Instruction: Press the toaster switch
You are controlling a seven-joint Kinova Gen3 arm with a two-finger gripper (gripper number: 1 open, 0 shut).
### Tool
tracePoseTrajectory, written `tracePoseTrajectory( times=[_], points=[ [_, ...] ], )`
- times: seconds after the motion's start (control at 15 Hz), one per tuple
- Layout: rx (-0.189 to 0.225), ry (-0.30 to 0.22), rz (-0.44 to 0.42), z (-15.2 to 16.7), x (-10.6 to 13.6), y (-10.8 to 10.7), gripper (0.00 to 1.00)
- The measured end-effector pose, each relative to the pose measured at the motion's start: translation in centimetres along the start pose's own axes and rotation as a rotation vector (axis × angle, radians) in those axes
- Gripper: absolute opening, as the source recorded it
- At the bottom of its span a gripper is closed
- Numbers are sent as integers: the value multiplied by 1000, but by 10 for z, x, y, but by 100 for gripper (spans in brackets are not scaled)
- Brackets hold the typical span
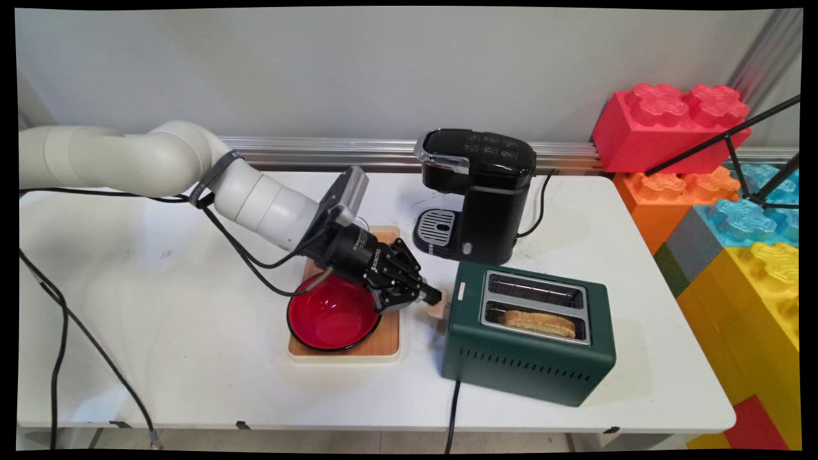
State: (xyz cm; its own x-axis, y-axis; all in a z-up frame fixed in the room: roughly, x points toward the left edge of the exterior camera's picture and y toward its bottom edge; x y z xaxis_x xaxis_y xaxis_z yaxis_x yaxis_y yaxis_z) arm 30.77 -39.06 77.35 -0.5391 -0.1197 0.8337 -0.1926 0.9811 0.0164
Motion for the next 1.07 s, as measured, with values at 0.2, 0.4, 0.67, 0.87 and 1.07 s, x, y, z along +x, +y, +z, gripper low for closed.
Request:
tracePoseTrajectory(
  times=[0.2, 0.4, 0.67, 0.87, 1.07],
  points=[
    [3, -6, -2, 2, -5, -1, 0],
    [7, -12, -6, 5, -9, -2, 0],
    [10, -16, -11, 9, -14, -3, 0],
    [12, -17, -16, 12, -17, -3, 0],
    [16, -17, -19, 15, -18, -4, 0]
  ],
)
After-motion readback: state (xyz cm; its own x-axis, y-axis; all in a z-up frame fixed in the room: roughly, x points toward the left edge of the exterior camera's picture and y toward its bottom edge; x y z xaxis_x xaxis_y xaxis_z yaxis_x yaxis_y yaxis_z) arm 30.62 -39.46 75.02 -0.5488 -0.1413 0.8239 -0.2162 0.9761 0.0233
